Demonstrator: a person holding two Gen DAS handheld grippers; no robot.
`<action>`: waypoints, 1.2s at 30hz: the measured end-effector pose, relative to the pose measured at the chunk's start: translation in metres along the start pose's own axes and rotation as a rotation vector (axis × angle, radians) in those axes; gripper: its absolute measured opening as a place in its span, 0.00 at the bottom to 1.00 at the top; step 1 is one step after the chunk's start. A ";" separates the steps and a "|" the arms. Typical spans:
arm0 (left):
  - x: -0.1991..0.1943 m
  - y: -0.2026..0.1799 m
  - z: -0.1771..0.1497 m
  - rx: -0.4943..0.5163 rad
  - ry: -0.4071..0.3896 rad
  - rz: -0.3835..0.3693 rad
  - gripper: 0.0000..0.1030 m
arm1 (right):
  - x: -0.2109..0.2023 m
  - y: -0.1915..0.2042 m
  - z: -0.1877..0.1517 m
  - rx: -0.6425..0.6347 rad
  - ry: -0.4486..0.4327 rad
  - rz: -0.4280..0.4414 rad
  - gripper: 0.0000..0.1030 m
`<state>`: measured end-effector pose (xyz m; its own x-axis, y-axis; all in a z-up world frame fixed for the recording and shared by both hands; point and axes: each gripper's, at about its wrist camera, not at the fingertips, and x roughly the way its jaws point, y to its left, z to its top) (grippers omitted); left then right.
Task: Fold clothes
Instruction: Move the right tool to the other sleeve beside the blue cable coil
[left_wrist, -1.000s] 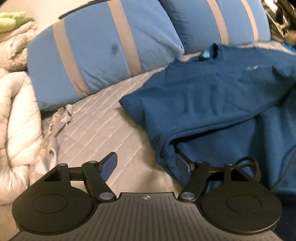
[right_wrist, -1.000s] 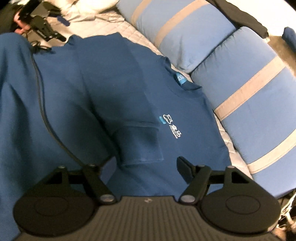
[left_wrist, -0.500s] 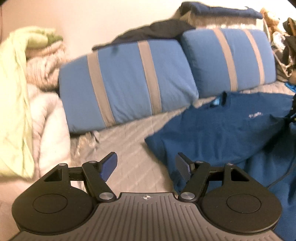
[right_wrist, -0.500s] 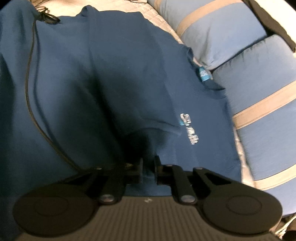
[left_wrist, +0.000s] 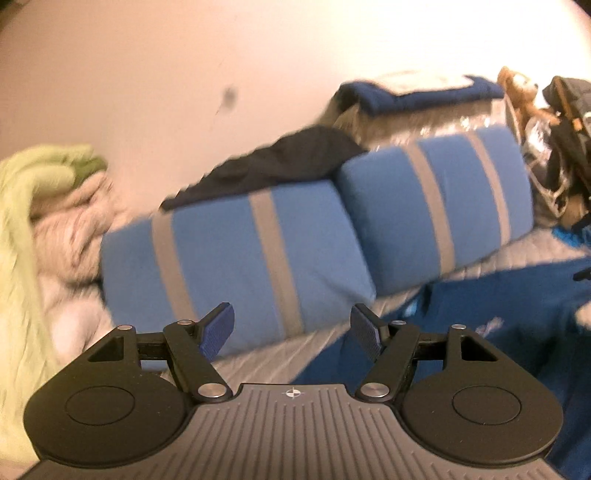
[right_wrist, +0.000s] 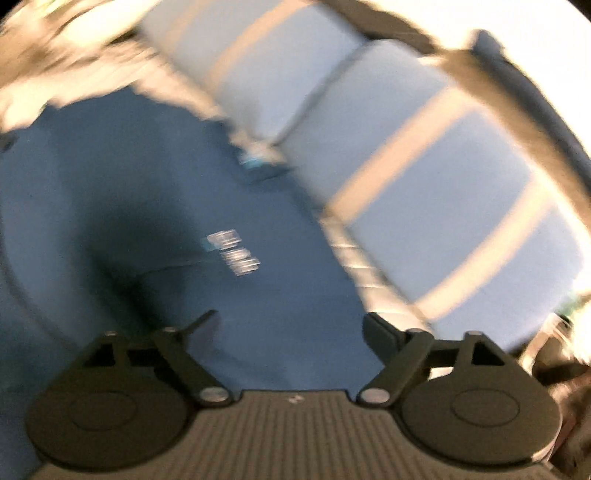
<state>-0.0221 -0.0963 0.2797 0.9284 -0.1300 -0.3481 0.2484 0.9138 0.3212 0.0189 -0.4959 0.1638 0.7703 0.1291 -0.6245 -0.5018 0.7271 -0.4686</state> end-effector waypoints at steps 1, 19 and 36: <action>0.000 -0.003 0.011 -0.006 -0.019 -0.004 0.67 | -0.007 -0.013 -0.002 0.027 -0.013 -0.034 0.97; 0.021 -0.101 0.076 -0.083 -0.126 -0.216 0.67 | -0.166 -0.171 -0.100 0.338 -0.109 -0.383 1.00; 0.070 -0.169 -0.001 -0.175 0.000 -0.413 0.67 | -0.190 -0.176 -0.259 0.790 0.029 -0.357 1.00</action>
<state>0.0004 -0.2591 0.2007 0.7614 -0.4972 -0.4161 0.5475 0.8368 0.0018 -0.1412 -0.8228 0.2037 0.8140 -0.2057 -0.5432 0.1970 0.9775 -0.0749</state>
